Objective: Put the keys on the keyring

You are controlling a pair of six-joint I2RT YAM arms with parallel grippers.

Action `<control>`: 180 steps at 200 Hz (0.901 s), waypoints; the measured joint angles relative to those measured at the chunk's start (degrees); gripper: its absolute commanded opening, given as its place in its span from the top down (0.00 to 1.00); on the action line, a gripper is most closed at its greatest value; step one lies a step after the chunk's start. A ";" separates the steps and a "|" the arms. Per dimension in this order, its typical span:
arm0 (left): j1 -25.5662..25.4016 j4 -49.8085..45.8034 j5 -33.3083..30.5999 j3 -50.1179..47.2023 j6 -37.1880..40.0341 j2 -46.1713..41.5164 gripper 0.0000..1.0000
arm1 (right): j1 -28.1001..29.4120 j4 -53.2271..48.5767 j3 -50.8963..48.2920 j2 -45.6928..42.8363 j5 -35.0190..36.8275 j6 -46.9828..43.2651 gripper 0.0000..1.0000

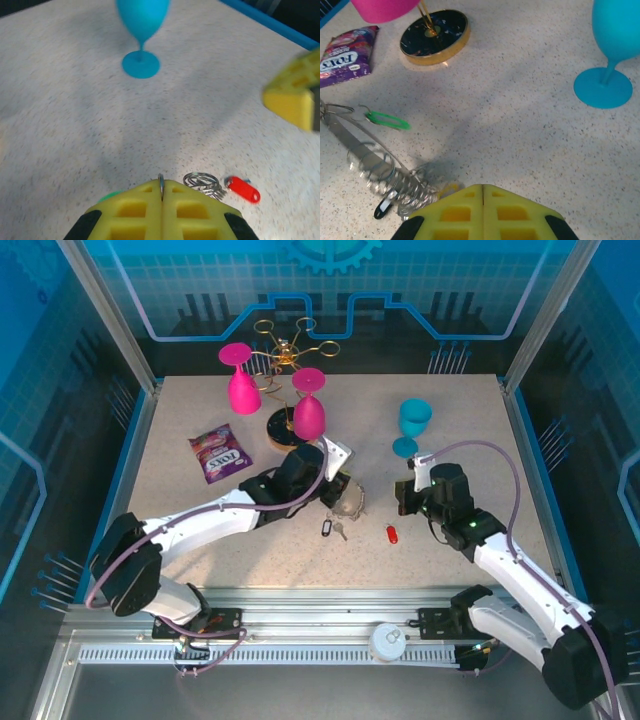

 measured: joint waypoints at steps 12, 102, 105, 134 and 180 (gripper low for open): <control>1.55 2.89 5.66 -3.04 4.37 -1.84 1.00 | -0.81 1.11 0.00 -0.15 -1.73 -0.70 1.00; 12.57 20.52 38.21 -14.23 16.11 -4.79 1.00 | -1.64 26.97 -6.95 2.99 -22.47 -6.45 0.94; 12.74 21.18 38.82 -14.47 16.13 -4.72 1.00 | -1.60 27.98 -7.28 3.45 -23.28 -6.67 0.93; 13.40 25.97 44.06 -15.89 16.39 -3.91 1.00 | -0.63 38.99 -10.95 7.63 -31.47 -9.94 0.87; 13.40 29.51 48.89 -16.04 17.38 -3.50 1.00 | 2.12 49.03 -13.53 10.34 -40.54 -16.11 0.83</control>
